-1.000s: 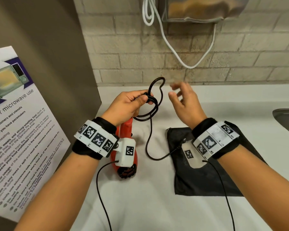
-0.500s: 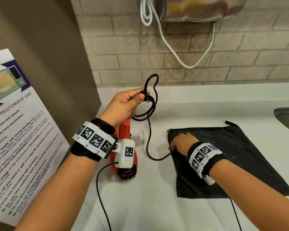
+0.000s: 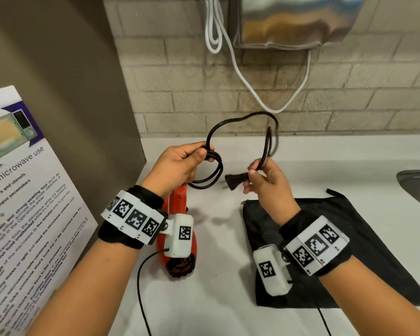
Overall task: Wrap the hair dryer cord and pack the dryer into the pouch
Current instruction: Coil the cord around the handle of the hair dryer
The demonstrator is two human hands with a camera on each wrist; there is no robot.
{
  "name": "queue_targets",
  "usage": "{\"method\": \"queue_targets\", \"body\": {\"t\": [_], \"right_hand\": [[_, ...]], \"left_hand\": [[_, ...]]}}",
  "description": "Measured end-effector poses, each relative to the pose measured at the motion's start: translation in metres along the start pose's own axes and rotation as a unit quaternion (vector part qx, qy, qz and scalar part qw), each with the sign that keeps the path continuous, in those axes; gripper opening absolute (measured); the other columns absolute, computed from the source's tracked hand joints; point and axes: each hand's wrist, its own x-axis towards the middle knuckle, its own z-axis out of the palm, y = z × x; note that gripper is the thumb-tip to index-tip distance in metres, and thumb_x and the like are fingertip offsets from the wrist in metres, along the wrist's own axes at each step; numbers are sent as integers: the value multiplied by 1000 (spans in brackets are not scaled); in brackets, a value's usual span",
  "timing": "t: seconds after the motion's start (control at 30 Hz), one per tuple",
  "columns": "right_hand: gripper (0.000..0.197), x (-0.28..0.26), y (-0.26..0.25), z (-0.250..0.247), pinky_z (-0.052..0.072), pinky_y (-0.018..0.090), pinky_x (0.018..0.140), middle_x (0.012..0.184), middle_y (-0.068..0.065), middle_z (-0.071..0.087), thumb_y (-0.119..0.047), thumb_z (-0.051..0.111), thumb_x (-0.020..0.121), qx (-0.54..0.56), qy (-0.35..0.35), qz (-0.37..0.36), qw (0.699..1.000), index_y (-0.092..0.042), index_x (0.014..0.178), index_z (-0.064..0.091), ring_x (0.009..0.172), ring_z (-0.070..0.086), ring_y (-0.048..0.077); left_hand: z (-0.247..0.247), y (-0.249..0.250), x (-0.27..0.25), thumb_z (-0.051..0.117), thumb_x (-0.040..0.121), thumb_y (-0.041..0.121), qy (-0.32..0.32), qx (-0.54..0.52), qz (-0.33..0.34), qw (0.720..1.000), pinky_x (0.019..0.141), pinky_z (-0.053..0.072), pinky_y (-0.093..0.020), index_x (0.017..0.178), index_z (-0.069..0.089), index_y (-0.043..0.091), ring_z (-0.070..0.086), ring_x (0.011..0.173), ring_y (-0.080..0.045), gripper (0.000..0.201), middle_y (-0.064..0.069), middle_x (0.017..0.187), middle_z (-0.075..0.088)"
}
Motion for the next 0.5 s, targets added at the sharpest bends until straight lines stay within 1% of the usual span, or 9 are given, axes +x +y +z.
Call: {"method": "queue_targets", "body": {"t": [0.07,0.13,0.17,0.23,0.3,0.33,0.37,0.43,0.5], "right_hand": [[24,-2,-8,10,47,18,52,78,1,48,7,43,88,21,16,-82,996,-15,77,44,51,53,3],[17,-5,-13,20,48,19,55,80,-1,51,0,45,82,23,12,-144,989,-16,78,46,55,55,5],[16,-6,-13,25,48,19,56,80,-1,52,-1,45,80,19,8,-162,987,-17,79,46,56,55,7],[21,-5,-11,33,48,18,59,80,-3,54,-1,47,79,-4,2,-177,984,-22,79,50,60,55,9],[28,-3,-6,38,48,22,64,80,-4,55,-4,50,79,-91,22,-201,975,-31,76,53,67,57,14],[24,-2,-4,39,48,23,68,80,-2,55,-5,52,79,-156,35,-218,963,-28,75,56,70,56,14],[18,-1,-3,39,47,19,71,80,1,56,-6,54,80,-214,42,-234,947,-23,76,58,72,54,11],[6,0,-3,41,38,4,73,83,9,57,-5,58,81,-290,51,-253,922,-9,81,62,70,46,2],[5,2,-4,43,34,3,75,86,8,52,-5,63,80,-332,60,-269,902,-3,84,60,74,41,3]], "left_hand": [[1,0,1,43,94,11,4,-2,2,1000,40,22,-17,100,61,18,25,36,-4,21,11,62,66],[2,-1,3,43,94,10,6,-4,2,1000,39,21,-17,101,61,17,24,35,-3,21,9,51,59],[3,-2,3,43,93,10,9,-5,0,1000,39,20,-17,100,61,18,23,35,-2,21,9,43,50],[4,-3,4,45,93,11,17,-10,-4,1000,39,19,-17,95,63,20,21,35,-3,21,12,40,34],[5,-3,4,45,93,12,14,-14,-9,1000,40,18,-18,99,63,17,20,35,-3,20,14,40,30],[6,-3,4,45,93,13,8,-13,-12,1000,40,18,-18,105,62,13,20,35,-3,21,14,39,29],[6,-2,3,45,93,14,1,-11,-13,1000,40,18,-18,108,61,12,20,36,-3,22,13,39,30],[8,-1,2,45,92,14,-8,-5,-8,1000,41,20,-18,107,61,16,21,36,-4,22,9,41,30],[9,0,1,45,92,14,-15,-4,-1,1000,40,19,-19,105,61,18,21,36,-4,21,8,41,30]]}}
